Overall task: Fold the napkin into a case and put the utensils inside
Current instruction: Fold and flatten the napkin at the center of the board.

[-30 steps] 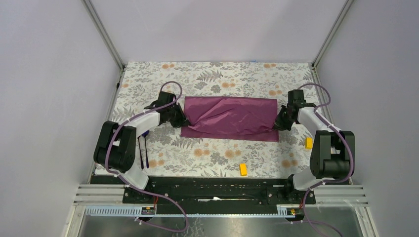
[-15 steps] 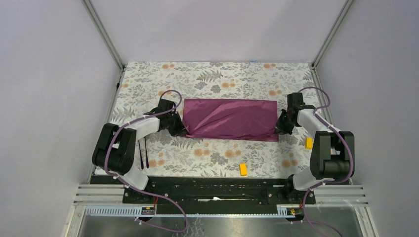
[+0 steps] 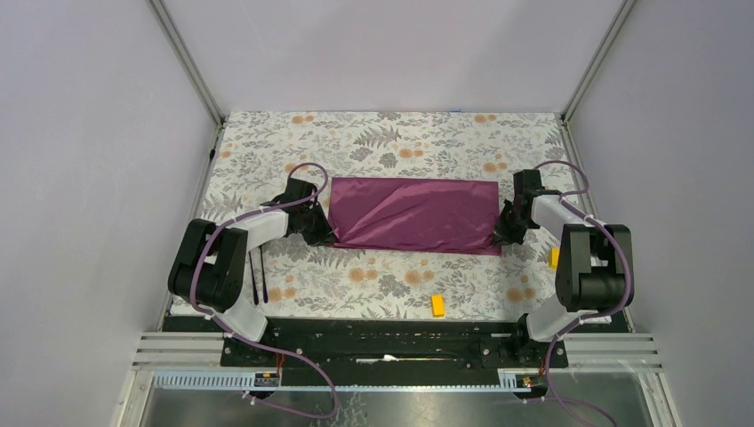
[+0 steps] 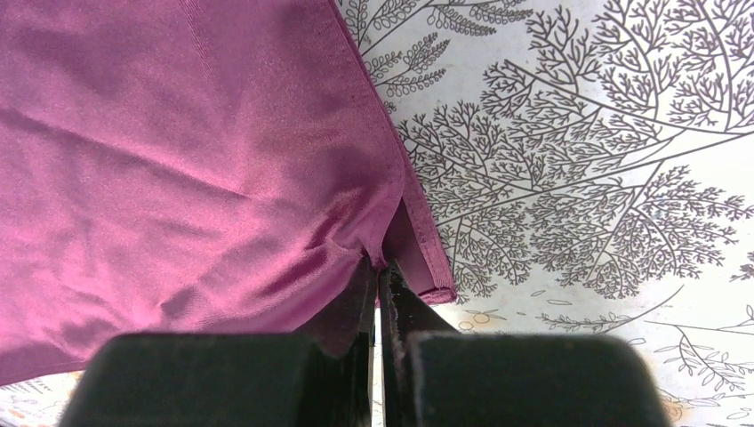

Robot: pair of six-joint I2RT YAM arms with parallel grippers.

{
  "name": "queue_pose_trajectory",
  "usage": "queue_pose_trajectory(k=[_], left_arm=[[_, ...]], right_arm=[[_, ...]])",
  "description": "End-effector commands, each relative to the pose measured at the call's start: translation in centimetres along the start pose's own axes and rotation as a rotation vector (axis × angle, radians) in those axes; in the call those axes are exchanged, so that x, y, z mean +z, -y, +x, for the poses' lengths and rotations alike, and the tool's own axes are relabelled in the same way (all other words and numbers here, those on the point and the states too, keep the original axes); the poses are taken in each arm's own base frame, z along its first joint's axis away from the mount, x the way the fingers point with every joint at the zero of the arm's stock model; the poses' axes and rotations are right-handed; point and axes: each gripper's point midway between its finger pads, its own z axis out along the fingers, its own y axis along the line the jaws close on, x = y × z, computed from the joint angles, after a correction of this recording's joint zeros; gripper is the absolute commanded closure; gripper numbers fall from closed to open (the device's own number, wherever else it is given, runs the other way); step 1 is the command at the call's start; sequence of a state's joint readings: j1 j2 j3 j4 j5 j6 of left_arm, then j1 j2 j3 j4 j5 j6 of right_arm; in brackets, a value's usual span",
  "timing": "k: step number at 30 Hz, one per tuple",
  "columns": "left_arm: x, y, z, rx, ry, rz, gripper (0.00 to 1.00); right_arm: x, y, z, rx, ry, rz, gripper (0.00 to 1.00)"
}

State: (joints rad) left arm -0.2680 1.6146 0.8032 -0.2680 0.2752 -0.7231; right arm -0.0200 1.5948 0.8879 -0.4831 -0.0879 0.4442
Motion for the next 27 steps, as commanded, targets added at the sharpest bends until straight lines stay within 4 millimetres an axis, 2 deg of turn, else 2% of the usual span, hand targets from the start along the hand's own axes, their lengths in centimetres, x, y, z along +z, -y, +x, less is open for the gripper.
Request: queue_pose_trajectory(k=[1, 10, 14, 16, 17, 18, 23, 27], left_arm=[[0.3, 0.6, -1.5, 0.034, 0.050, 0.003, 0.90], [-0.2, 1.6, -2.6, 0.041, 0.077, 0.019, 0.90], [-0.7, 3.8, -4.6, 0.040, 0.105, 0.056, 0.92], [-1.1, 5.7, -6.7, 0.042, 0.141, 0.087, 0.93], [-1.0, 6.1, -7.3, 0.038, 0.151, 0.089, 0.94], [-1.1, 7.0, -8.5, 0.040, 0.168, 0.101, 0.94], [-1.5, 11.7, -15.7, 0.071, 0.278, 0.141, 0.98], [-1.1, 13.7, -20.2, 0.098, 0.333, 0.162, 0.99]], right_arm=[[0.5, 0.0, -0.4, -0.012, 0.008, 0.003, 1.00], [0.4, -0.4, -1.3, -0.012, 0.028, -0.005, 1.00], [-0.6, -1.6, -3.7, 0.004, 0.082, -0.022, 1.00], [-1.6, -3.2, -6.4, 0.014, 0.139, -0.050, 1.00], [-1.7, -3.7, -7.2, 0.020, 0.148, -0.056, 1.00], [-2.6, -5.0, -9.3, 0.024, 0.189, -0.084, 1.00], [-4.4, -9.3, -17.0, 0.047, 0.320, -0.154, 1.00], [-5.3, -11.9, -21.2, 0.026, 0.372, -0.208, 1.00]])
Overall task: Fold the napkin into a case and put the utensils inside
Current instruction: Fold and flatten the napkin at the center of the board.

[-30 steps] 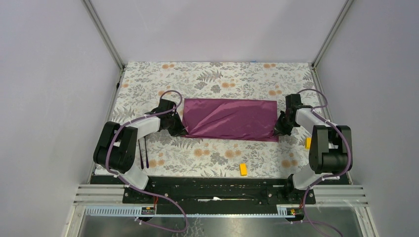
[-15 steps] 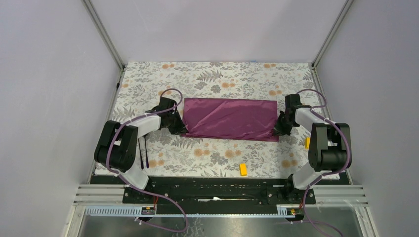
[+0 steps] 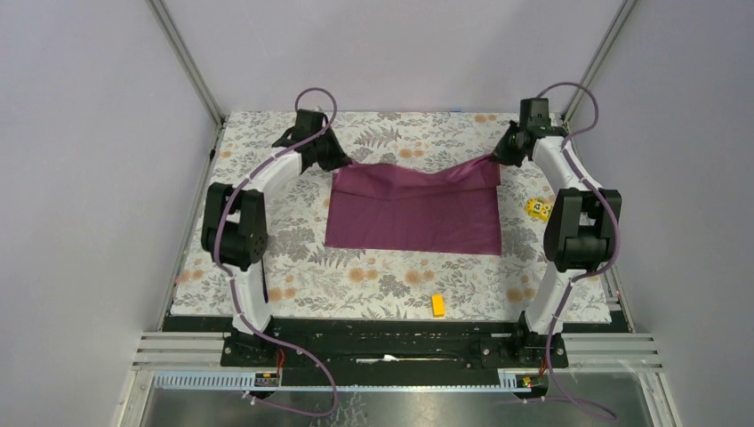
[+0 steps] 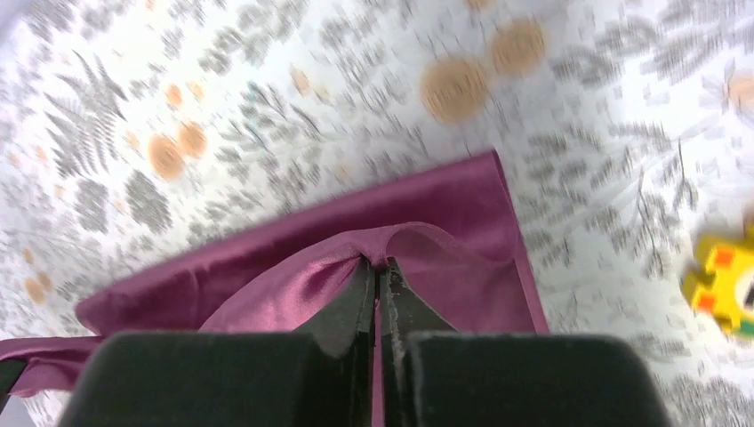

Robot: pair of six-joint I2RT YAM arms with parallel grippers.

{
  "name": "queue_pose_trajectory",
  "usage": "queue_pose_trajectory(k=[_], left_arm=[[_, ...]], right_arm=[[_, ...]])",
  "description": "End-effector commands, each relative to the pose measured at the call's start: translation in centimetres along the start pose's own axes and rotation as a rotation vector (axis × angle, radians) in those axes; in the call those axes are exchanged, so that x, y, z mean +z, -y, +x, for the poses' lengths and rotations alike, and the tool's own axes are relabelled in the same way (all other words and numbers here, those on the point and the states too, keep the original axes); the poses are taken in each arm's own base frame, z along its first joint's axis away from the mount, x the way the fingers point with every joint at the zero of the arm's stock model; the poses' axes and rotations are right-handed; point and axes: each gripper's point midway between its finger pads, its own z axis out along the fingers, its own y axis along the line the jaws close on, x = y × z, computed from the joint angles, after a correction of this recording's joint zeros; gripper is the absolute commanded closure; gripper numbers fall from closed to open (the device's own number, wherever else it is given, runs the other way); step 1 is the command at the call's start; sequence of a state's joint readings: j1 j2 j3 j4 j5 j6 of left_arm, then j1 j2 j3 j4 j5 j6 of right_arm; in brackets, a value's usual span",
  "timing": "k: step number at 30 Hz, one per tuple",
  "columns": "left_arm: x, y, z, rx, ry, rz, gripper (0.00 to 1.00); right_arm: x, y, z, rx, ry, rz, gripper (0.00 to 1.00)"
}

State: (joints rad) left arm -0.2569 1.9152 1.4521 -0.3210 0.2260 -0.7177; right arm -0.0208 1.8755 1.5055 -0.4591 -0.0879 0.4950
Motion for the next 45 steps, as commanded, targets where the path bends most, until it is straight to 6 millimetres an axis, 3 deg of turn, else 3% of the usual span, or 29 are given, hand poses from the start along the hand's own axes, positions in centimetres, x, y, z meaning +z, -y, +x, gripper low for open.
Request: queue_pose_trajectory(k=[1, 5, 10, 14, 17, 22, 28, 32, 40, 45], left_arm=[[1.1, 1.6, -5.2, 0.036, 0.077, 0.043, 0.99], [1.3, 3.6, -7.7, 0.107, 0.098, 0.132, 0.99], [-0.8, 5.2, -9.1, 0.193, 0.158, 0.175, 0.99], [-1.7, 6.0, -9.3, 0.216, 0.174, 0.202, 0.98], [-1.8, 5.4, -8.7, 0.198, 0.149, 0.181, 0.98], [-1.3, 1.7, -4.2, 0.112, 0.035, 0.090, 0.99], [-2.3, -3.4, 2.8, 0.034, -0.105, -0.007, 0.99], [-3.4, -5.8, 6.2, 0.025, -0.157, -0.047, 0.99], [-5.1, -8.1, 12.1, 0.010, -0.220, -0.075, 0.98], [-5.5, -8.7, 14.2, 0.006, -0.245, -0.079, 0.97]], right_arm=[[0.4, -2.6, -4.6, -0.009, 0.076, -0.051, 1.00], [0.7, -4.8, -7.2, -0.044, 0.097, -0.109, 1.00], [-0.9, -6.7, -7.9, -0.036, 0.104, -0.185, 1.00], [-1.5, -6.6, -7.8, -0.031, 0.109, -0.180, 1.00], [-1.4, -5.7, -6.8, -0.023, 0.085, -0.150, 1.00], [-1.3, -3.7, -2.5, 0.008, -0.012, -0.122, 1.00], [-1.7, 0.5, 4.3, 0.009, -0.125, -0.054, 1.00], [-2.6, 2.7, 8.5, 0.011, -0.180, -0.036, 1.00], [-2.8, 6.3, 15.1, 0.003, -0.288, 0.000, 1.00], [-3.2, 7.6, 16.2, -0.009, -0.293, 0.032, 1.00]])
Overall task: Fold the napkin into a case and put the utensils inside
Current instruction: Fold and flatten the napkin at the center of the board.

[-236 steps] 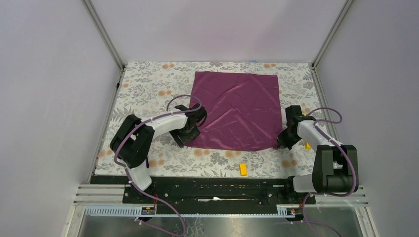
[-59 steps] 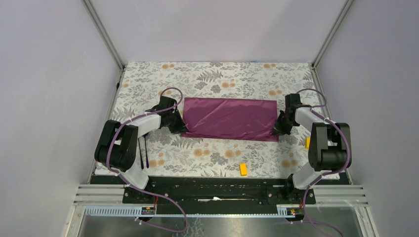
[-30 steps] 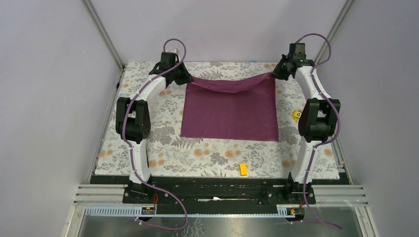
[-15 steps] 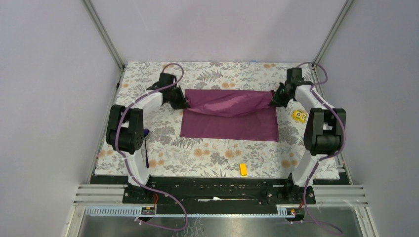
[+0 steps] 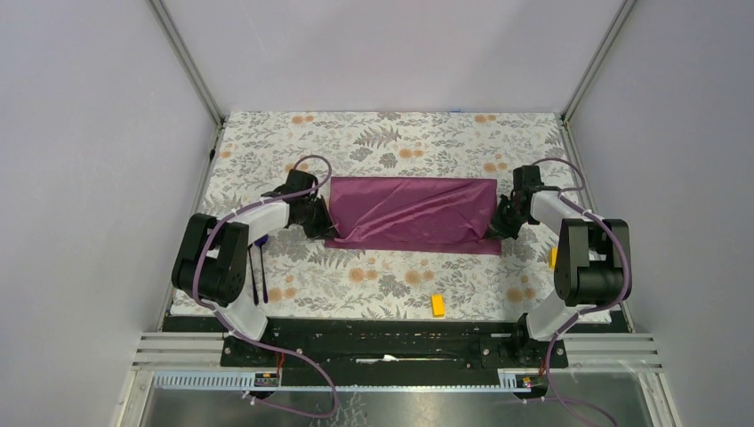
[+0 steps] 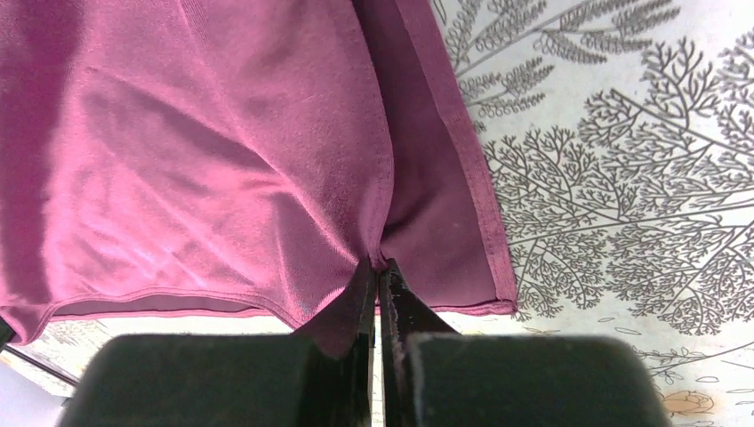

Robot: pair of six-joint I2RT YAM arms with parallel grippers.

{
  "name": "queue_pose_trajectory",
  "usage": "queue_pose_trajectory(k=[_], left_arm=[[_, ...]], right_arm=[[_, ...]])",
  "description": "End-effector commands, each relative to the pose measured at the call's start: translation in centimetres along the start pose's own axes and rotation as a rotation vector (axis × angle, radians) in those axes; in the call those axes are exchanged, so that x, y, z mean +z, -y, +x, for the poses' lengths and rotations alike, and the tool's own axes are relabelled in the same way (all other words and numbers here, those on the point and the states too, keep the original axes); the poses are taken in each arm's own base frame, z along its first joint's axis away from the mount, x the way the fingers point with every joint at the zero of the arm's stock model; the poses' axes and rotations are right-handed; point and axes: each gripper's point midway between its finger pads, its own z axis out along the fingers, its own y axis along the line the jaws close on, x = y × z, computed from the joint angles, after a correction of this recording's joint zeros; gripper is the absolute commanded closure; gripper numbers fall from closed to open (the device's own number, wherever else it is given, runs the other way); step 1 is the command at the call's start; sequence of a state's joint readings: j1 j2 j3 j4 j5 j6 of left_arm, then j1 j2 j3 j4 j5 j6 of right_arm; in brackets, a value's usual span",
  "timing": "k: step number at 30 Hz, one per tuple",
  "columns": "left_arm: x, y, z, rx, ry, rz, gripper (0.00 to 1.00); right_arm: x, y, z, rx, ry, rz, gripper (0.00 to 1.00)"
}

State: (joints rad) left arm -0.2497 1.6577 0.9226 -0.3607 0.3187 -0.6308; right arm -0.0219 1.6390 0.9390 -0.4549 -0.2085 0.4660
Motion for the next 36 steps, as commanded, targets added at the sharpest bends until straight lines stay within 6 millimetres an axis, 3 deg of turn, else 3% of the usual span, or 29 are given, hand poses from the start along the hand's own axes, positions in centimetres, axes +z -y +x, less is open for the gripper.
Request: queue_pose_trajectory(k=[1, 15, 36], left_arm=[[-0.3, 0.6, 0.2, 0.011, 0.042, 0.032, 0.97], [0.0, -1.2, -0.1, 0.021, 0.065, -0.053, 0.96], [1.1, -2.3, 0.2, -0.003, 0.055, -0.092, 0.89]], right_arm=[[-1.0, 0.0, -0.3, -0.034, 0.050, -0.018, 1.00], [-0.3, 2.5, -0.1, -0.037, 0.056, 0.103, 1.00], [1.2, 2.8, -0.7, -0.025, 0.043, 0.125, 1.00]])
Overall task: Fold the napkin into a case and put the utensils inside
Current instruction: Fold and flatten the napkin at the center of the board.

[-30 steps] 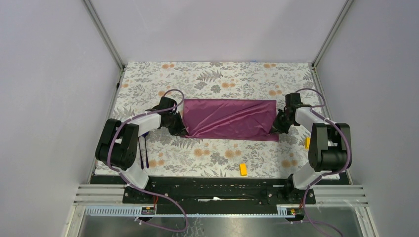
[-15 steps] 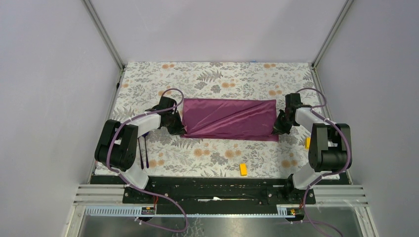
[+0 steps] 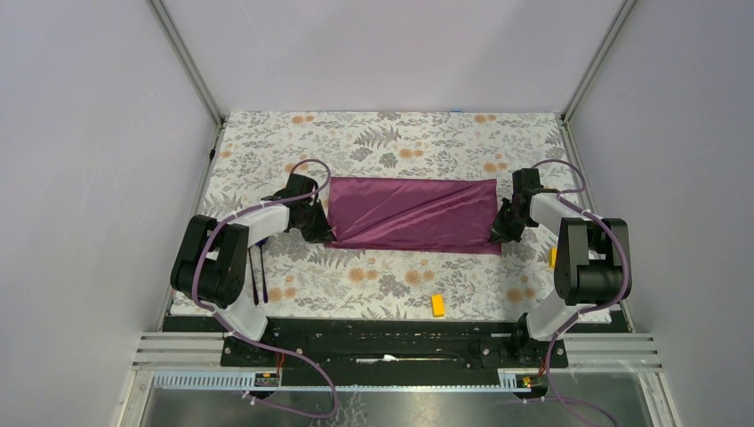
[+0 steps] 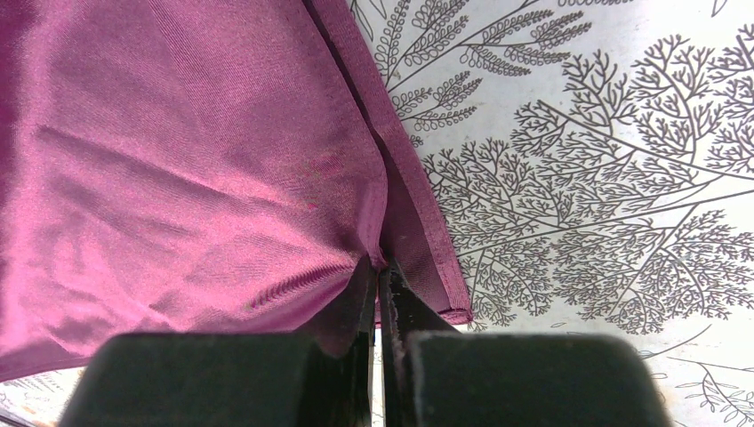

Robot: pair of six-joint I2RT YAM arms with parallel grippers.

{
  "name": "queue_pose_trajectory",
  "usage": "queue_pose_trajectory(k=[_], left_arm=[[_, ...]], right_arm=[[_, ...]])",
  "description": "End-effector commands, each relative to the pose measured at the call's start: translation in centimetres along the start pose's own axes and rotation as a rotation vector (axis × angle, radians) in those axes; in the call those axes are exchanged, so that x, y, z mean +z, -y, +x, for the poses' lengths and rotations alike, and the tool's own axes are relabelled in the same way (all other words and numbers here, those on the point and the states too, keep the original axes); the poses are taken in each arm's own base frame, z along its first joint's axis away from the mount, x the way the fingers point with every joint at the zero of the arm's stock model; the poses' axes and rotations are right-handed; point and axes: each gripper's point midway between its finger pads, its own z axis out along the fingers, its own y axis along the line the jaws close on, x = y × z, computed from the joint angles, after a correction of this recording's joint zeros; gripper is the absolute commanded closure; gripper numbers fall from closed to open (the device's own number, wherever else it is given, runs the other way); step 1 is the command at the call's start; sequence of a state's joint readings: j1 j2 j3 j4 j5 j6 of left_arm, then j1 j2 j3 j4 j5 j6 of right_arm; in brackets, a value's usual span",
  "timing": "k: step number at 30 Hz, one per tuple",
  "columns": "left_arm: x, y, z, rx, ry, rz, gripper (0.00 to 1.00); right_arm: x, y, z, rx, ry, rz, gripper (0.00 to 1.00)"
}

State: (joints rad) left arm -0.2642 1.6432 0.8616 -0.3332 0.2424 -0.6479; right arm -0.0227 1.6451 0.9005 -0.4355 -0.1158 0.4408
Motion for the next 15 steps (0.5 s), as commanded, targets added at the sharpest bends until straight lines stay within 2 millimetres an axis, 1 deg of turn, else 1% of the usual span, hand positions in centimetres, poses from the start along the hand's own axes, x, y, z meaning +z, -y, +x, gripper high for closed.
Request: queue_pose_trajectory(k=[1, 6, 8, 9, 11, 12, 14, 15], left_arm=[[0.6, -0.5, -0.6, 0.007, 0.030, -0.024, 0.88], [0.5, -0.6, -0.5, 0.005, 0.031, -0.027, 0.83], [0.1, -0.5, -0.8, 0.007, 0.046, -0.029, 0.79], [-0.1, -0.5, -1.1, 0.008, 0.058, -0.032, 0.74], [-1.0, -0.2, -1.5, 0.014, 0.080, -0.037, 0.65], [-1.6, -0.1, -1.7, 0.019, 0.095, -0.037, 0.62], [-2.9, -0.2, -2.2, 0.026, 0.127, -0.063, 0.53], [-3.6, -0.3, -2.5, 0.030, 0.146, -0.078, 0.51]], right_arm=[[0.4, 0.5, -0.8, -0.005, 0.019, 0.033, 1.00], [0.3, 0.2, -1.1, -0.009, 0.025, 0.022, 1.00], [0.2, -0.1, -1.4, -0.011, 0.027, 0.010, 0.92], [0.0, -0.3, -1.6, -0.014, 0.029, 0.005, 0.84], [-0.7, -0.4, -1.9, -0.018, 0.034, 0.012, 0.73], [-1.2, -0.1, -2.0, -0.022, 0.040, 0.029, 0.68], [-2.5, 1.0, -2.4, -0.034, 0.079, 0.097, 0.58], [-3.2, 1.6, -2.6, -0.041, 0.101, 0.127, 0.53]])
